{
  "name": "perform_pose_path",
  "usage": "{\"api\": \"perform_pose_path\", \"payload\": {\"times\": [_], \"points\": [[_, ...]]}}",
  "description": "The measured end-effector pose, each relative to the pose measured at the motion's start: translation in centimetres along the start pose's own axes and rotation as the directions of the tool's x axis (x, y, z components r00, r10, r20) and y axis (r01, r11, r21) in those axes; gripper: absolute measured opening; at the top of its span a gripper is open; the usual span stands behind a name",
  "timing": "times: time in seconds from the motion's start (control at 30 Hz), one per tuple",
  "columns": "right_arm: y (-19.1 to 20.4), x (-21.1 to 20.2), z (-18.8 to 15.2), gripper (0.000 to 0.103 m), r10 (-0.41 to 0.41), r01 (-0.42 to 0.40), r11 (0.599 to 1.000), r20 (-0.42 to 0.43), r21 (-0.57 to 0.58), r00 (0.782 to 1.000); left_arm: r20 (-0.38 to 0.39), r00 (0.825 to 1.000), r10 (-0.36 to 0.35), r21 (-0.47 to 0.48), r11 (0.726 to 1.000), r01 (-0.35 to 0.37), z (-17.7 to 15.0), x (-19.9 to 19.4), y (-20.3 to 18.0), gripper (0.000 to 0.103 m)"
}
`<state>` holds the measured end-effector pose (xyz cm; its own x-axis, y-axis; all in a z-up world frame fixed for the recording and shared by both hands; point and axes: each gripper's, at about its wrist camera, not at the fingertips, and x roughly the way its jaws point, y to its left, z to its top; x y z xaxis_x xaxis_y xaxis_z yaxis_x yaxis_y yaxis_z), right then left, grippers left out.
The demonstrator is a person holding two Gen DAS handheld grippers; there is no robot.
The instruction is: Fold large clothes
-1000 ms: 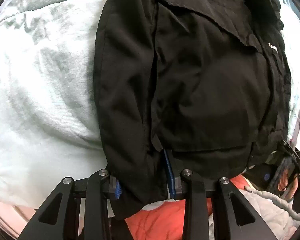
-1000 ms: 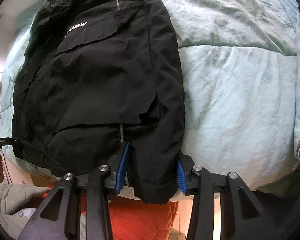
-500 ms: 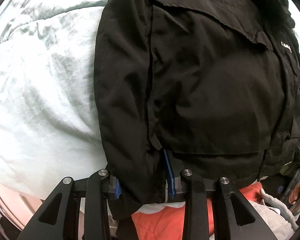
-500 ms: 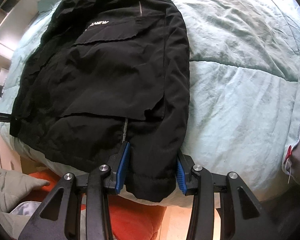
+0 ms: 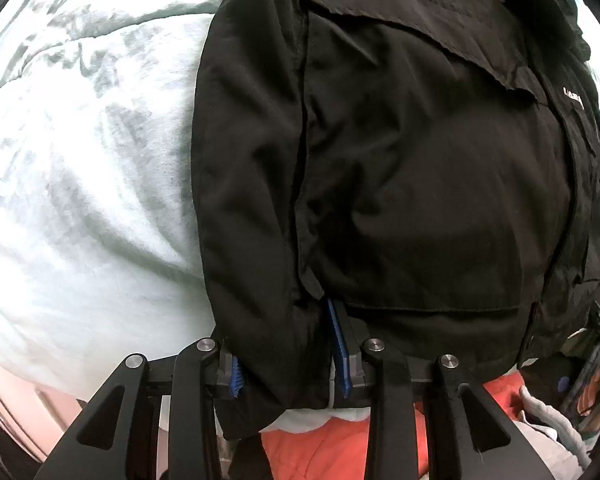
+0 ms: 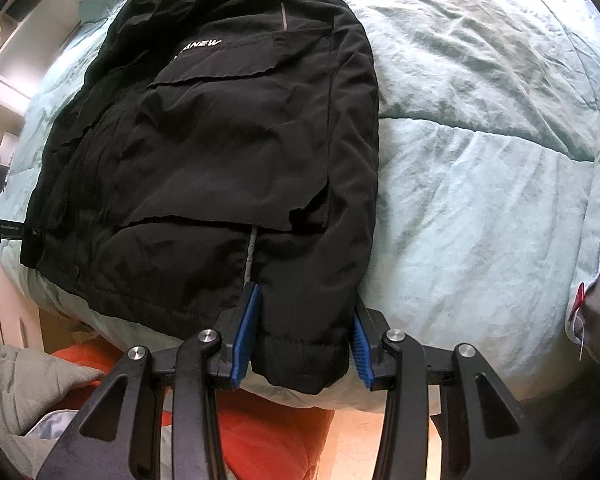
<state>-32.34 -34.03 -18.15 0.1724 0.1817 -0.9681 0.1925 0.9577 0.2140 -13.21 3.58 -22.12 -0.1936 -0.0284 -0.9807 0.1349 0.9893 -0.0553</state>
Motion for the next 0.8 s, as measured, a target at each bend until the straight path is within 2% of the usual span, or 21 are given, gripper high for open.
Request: {"api": "perform_pose_path", "payload": {"times": [0.8], "points": [[0.8,1.1,0.5,0.047,-0.006,0.006,1.0,-0.03,0.009,1.0,-0.002,1.0,-0.032,-0.023,0.999,0.032,-0.3,0.3,0.8,0.034]]}}
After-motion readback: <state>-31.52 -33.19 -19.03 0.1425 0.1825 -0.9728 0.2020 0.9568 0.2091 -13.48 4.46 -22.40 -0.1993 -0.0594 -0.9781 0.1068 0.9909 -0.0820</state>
